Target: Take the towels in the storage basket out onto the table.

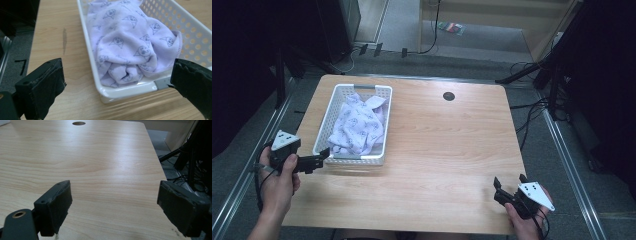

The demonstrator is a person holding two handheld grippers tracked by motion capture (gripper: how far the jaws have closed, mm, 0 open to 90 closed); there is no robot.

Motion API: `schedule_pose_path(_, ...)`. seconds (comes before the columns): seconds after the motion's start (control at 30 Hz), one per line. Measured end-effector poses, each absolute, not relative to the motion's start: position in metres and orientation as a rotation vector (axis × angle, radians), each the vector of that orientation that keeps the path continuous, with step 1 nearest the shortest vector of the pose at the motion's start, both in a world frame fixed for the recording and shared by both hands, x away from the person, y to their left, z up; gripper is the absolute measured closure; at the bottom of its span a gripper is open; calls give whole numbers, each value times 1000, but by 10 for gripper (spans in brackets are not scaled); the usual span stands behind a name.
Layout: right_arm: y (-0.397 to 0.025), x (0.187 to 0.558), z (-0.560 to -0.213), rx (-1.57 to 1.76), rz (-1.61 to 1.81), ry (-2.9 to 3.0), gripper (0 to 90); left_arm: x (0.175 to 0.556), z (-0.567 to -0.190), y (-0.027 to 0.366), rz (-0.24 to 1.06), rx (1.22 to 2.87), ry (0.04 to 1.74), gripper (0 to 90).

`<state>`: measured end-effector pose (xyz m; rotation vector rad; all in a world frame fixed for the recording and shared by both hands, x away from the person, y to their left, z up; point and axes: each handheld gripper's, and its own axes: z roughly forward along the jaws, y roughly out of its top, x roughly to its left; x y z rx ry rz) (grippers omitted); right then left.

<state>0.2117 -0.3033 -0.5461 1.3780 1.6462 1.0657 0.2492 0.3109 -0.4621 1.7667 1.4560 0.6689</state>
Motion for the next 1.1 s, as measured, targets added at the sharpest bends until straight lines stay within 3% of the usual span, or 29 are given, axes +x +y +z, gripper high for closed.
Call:
schedule_pose_path(0.33,-303,211,-546,1375,1067,1646,127,294,-436,290,642,1947,1485,0)
schedule_pose_path(1.1,-304,212,-546,1373,1070,1648,127,372,-431,259,529,2132,1536,0)
